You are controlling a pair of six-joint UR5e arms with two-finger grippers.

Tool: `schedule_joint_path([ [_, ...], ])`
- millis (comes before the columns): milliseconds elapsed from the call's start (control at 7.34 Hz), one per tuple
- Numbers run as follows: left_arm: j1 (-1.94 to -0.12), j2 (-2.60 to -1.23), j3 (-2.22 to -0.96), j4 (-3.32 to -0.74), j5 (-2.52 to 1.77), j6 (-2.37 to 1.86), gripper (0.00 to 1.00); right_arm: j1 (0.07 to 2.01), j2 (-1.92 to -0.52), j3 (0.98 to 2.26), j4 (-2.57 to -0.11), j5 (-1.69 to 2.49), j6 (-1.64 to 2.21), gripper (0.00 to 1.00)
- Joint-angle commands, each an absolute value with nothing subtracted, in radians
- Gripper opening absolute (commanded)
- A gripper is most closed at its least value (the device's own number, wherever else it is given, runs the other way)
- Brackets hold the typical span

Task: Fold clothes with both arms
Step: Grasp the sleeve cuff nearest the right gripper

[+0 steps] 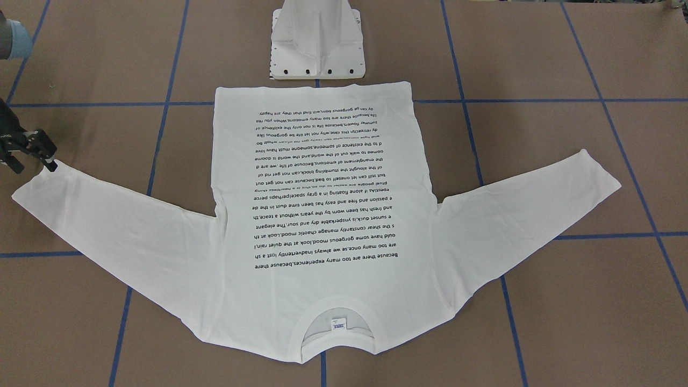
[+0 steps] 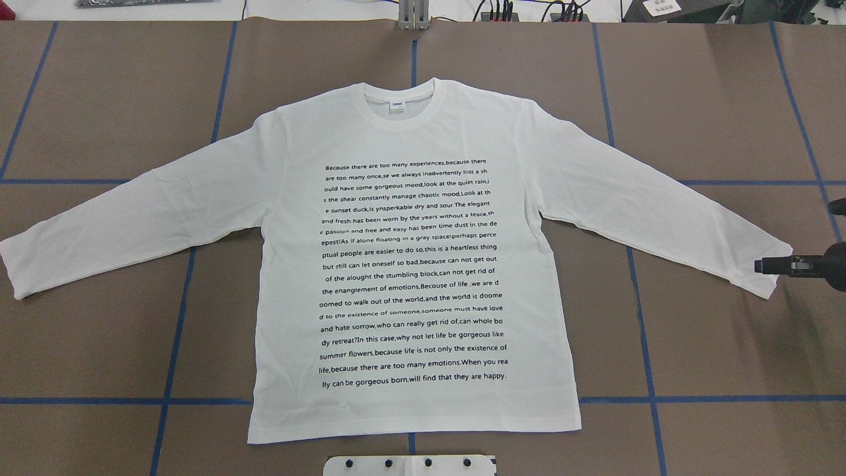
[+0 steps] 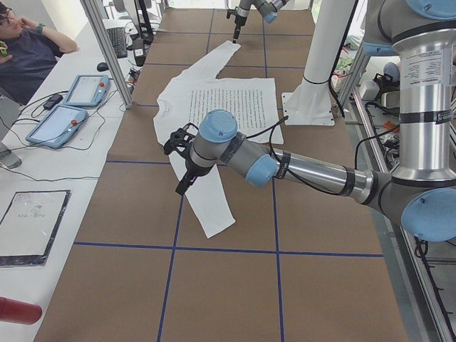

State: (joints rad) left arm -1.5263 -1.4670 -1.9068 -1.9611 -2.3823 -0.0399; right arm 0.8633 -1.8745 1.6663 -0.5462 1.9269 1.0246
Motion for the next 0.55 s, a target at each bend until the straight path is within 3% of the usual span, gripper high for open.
schedule_joint_path([
  [0, -1.526, -1.466, -1.907, -1.962, -2.382, -0.040, 1.00, 0.835, -1.875, 1.635, -0.514, 1.921, 1.043, 0.77],
  [409, -1.526, -1.466, -1.907, -1.962, -2.382, -0.040, 1.00, 0.830, -1.875, 1.606, -0.482, 1.921, 1.043, 0.70],
])
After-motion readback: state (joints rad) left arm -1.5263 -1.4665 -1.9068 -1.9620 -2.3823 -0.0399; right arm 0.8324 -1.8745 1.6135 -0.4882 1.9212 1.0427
